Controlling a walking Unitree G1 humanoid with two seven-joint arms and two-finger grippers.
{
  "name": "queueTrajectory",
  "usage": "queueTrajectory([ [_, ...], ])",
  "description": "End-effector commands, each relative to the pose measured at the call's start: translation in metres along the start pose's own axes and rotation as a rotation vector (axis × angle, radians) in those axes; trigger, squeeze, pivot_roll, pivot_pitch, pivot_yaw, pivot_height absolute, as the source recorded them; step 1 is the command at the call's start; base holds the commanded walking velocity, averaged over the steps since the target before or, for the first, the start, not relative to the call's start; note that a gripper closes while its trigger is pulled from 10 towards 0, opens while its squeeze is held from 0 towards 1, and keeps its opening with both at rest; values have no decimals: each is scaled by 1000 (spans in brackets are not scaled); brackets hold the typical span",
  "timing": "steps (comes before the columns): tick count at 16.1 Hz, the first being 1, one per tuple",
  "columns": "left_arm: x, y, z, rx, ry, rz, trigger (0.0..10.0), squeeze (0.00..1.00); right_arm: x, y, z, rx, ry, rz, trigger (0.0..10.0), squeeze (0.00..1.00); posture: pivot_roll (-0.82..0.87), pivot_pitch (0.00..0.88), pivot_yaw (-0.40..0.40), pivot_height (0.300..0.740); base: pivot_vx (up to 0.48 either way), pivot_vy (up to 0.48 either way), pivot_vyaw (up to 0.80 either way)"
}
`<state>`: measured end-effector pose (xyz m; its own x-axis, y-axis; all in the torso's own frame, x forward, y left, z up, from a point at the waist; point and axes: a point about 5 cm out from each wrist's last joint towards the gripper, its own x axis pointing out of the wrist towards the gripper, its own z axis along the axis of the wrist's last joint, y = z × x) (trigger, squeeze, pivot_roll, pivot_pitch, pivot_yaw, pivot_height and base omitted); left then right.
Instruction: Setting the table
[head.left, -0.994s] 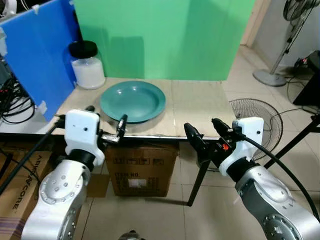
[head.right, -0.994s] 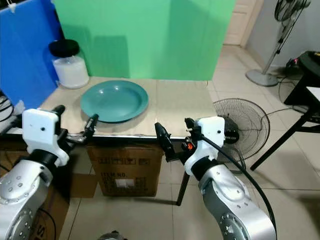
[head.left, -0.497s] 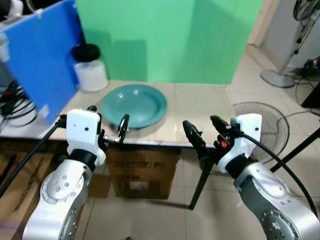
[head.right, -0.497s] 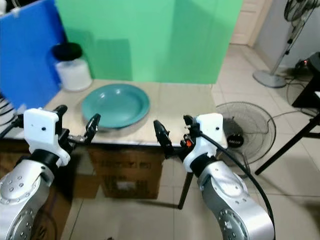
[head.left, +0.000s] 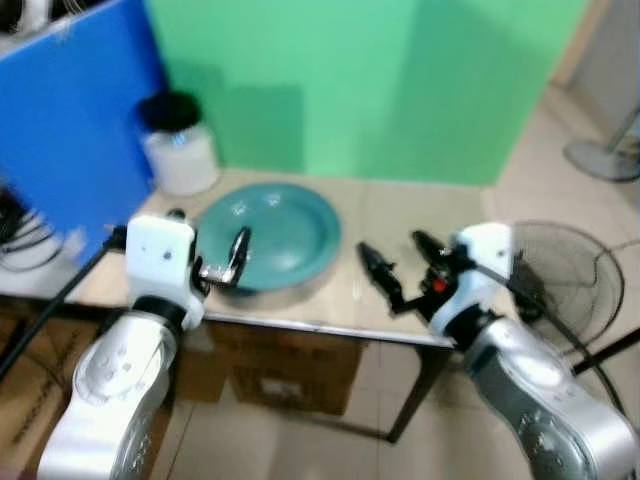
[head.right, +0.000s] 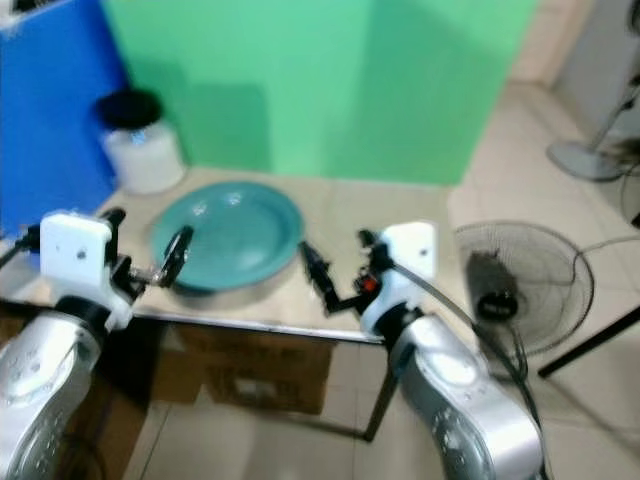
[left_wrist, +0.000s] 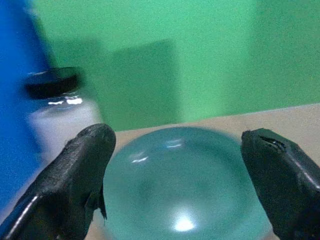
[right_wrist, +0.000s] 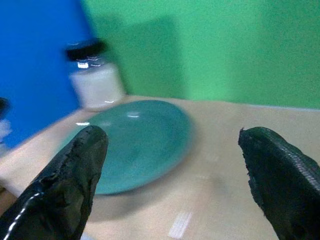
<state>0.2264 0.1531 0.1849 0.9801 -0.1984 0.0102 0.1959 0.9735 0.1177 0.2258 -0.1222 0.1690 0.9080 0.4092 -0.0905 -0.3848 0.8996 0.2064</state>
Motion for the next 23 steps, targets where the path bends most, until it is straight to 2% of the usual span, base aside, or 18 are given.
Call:
queueTrajectory([
  [1, -3, 4, 1, 20, 0, 3, 10000, 0, 2, -1, 2, 2, -10, -10, 10000, 1000, 173, 0, 4, 740, 330, 0, 0],
  [5, -2, 3, 0, 23, 1, -7, 10000, 0, 3, 0, 2, -4, -2, 4, 10000, 1000, 174, 0, 6, 740, 332, 0, 0],
  [10, -3, 2, -1, 32, 8, -15, 10000, 0, 6, -3, -1, -4, 32, 9, 10000, 1000, 185, 0, 2, 740, 316, 0, 561],
  [11, -3, 1, -1, 34, 12, -27, 10000, 0, 8, -7, -2, 22, 44, -16, 10000, 1000, 185, 0, 2, 740, 289, 0, 0],
  [12, -2, -1, -3, 47, 24, -52, 10000, 0, 11, -13, -4, 155, 59, -57, 10000, 1000, 182, 0, 9, 740, 255, 0, 0],
  [13, -2, -2, -4, 50, 32, -66, 10000, 0, 14, -19, -3, 242, 43, -91, 10000, 1000, 181, 0, 11, 740, 0, 0, 0],
  [14, -1, -4, -7, 44, 42, -98, 10000, 0, 19, -27, -2, 287, 57, -123, 10000, 1000, 172, 0, 17, 740, 0, 0, 0],
  [16, 0, -7, -9, 49, 51, -136, 10000, 0, 24, -34, -1, 322, 62, -149, 10000, 1000, 166, 0, 20, 740, 0, 0, 0],
  [19, -5, -16, -13, 23, 74, -314, 10000, 0, 29, -43, -15, 388, 200, -172, 10000, 992, 160, 0, 21, 740, 0, 0, 0],
  [20, -6, -17, -15, 15, 98, -384, 10000, 0, 31, -47, -21, 394, 266, -176, 10000, 0, 155, 0, 21, 740, 0, 0, 0],
  [23, -8, -18, -21, 32, 144, -503, 10000, 0, 32, -64, -33, 364, 359, -256, 10000, 0, 158, 0, 15, 740, 0, 0, 0],
])
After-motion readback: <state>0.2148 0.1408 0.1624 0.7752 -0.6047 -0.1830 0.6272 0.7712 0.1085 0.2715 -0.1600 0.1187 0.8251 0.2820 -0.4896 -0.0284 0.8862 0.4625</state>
